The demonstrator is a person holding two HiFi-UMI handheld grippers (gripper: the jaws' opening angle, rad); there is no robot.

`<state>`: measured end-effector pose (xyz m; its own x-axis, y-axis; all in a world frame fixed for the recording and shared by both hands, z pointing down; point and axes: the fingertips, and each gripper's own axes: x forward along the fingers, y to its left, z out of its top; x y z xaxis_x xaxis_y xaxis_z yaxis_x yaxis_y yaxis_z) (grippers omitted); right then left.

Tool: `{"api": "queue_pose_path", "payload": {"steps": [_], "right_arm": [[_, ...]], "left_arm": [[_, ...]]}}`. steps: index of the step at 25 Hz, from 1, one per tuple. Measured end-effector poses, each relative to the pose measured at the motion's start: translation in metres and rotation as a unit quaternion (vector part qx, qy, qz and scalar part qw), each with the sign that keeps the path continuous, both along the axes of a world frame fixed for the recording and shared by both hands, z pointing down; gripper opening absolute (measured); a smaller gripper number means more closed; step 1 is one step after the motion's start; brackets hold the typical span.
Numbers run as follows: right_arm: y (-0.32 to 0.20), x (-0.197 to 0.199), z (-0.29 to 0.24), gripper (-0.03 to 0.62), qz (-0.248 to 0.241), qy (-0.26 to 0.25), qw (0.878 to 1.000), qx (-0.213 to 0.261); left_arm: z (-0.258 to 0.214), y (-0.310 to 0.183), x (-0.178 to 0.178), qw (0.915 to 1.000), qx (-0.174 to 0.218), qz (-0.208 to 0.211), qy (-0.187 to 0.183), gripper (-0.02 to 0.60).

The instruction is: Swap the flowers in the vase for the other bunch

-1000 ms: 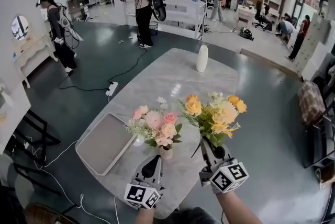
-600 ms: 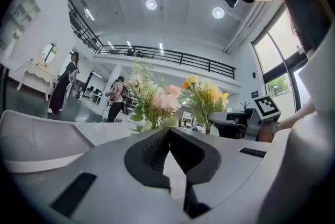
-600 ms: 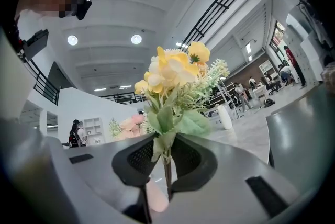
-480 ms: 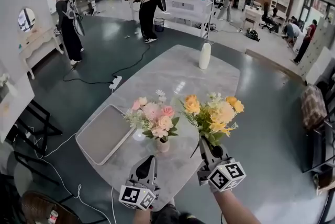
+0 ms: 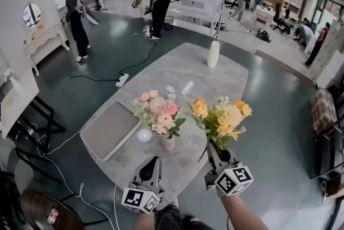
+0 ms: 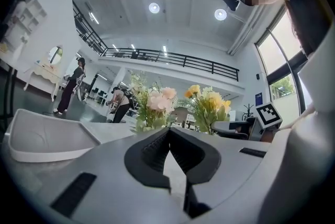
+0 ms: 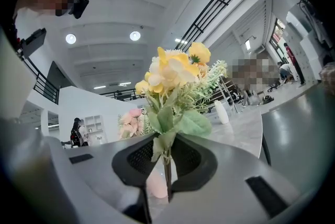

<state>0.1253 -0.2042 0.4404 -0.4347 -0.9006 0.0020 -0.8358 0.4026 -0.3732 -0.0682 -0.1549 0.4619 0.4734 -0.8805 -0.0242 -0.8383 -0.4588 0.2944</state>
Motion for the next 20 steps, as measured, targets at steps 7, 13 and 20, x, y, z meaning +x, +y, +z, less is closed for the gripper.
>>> {"api": "queue_pose_path", "payload": {"steps": [7, 13, 20], "right_arm": [[0.008, 0.003, 0.006, 0.066, 0.001, 0.006, 1.000, -0.011], [0.015, 0.007, 0.014, 0.066, 0.001, 0.008, 1.000, -0.017], [0.024, 0.015, 0.013, 0.066, 0.005, 0.011, 1.000, -0.019]], "left_arm": [[-0.005, 0.011, -0.001, 1.0000, -0.001, -0.009, 0.003, 0.014], [-0.002, 0.021, -0.003, 0.9998, -0.002, -0.017, 0.001, 0.014], [-0.006, 0.032, -0.001, 0.9998, -0.002, -0.022, 0.001, 0.014]]}}
